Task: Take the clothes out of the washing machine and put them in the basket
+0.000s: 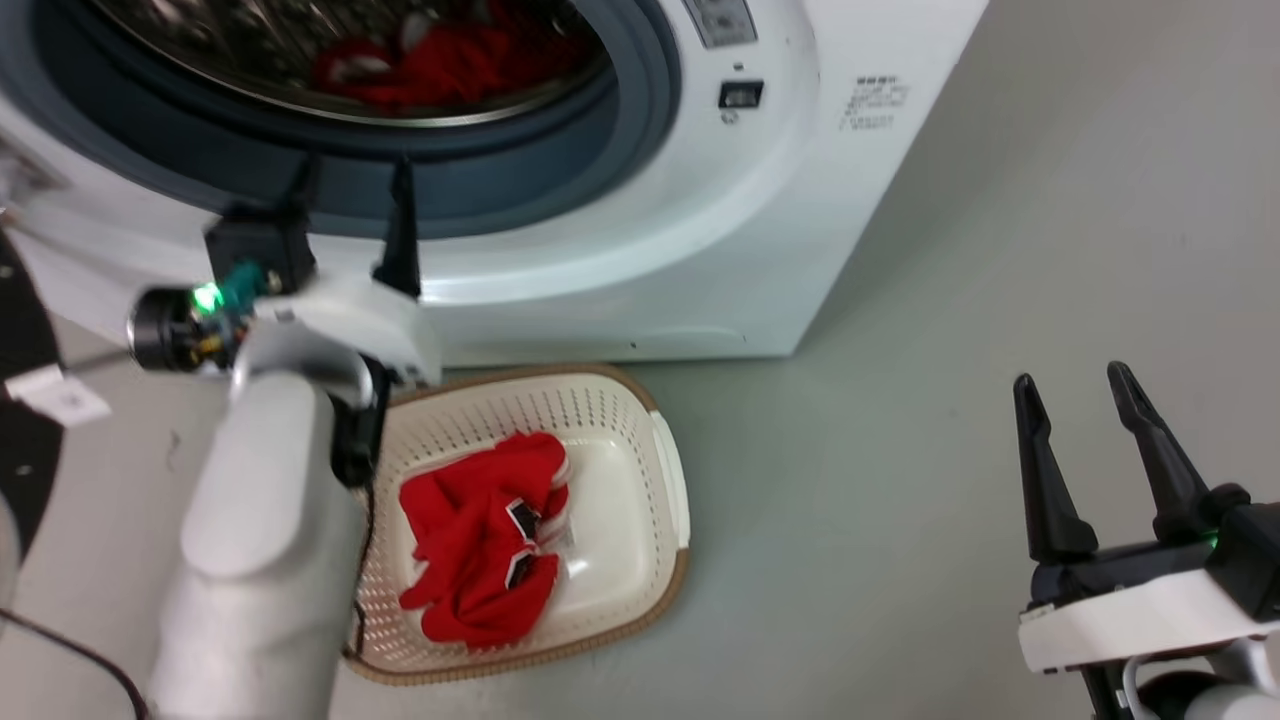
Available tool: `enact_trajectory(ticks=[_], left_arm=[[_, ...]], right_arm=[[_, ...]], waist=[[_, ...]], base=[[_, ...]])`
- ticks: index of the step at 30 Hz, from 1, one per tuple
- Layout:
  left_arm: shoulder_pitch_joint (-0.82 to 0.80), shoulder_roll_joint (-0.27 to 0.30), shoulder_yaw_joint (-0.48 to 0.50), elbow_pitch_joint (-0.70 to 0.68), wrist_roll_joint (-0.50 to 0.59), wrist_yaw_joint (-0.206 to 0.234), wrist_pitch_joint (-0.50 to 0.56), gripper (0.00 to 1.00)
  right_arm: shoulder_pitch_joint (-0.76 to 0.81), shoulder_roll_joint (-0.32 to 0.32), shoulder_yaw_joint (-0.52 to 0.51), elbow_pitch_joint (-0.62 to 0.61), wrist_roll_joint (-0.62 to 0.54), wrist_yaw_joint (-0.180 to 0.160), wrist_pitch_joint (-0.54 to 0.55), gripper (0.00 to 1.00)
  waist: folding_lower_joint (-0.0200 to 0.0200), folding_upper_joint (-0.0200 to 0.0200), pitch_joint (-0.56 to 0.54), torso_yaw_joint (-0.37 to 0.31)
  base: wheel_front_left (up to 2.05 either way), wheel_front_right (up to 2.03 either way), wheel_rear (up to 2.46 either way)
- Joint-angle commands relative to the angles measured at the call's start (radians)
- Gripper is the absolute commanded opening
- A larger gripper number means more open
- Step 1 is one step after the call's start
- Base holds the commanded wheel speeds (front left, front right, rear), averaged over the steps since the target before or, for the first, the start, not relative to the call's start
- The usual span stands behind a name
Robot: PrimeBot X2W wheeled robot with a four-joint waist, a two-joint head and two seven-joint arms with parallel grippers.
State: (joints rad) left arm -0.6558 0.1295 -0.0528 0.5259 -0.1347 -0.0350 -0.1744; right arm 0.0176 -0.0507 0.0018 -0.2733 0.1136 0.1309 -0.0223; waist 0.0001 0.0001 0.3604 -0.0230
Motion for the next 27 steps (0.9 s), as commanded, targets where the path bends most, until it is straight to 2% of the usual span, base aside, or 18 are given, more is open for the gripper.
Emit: enact_trajectory(ticks=[1,14,19,27], left_arm=[[-0.051,0.013,0.004,0.033,-0.002,-0.001,0.012,1.0],[-0.375,0.118,0.011,0.323,-0.01,-0.019,0.141,1.0],[-0.454,0.15,0.009,0.377,-0.006,-0.022,0.182,1.0],[-0.62,0.235,0.008,0.438,-0.003,-0.018,0.306,1.0]], right_arm=[[-0.029,0.001,0.007,0.0,0.005,0.0,-0.008,1.0],[-0.095,0.001,0.072,0.055,0.034,0.0,-0.063,1.0],[-0.106,0.001,0.086,0.073,0.05,0.0,-0.081,1.0],[-0.124,0.001,0.121,0.092,0.073,0.0,-0.111,1.0]], waist=[[-0.0001,-0.0001,0.064,-0.032],[-0.0001,-0.0001,0.211,-0.104],[-0.0001,-0.0001,0.238,-0.132],[-0.0001,-0.0001,0.312,-0.189]], base=[[0.0,0.0,0.0],[0.0,0.0,0.0],[0.0,0.0,0.0],[0.0,0.0,0.0]])
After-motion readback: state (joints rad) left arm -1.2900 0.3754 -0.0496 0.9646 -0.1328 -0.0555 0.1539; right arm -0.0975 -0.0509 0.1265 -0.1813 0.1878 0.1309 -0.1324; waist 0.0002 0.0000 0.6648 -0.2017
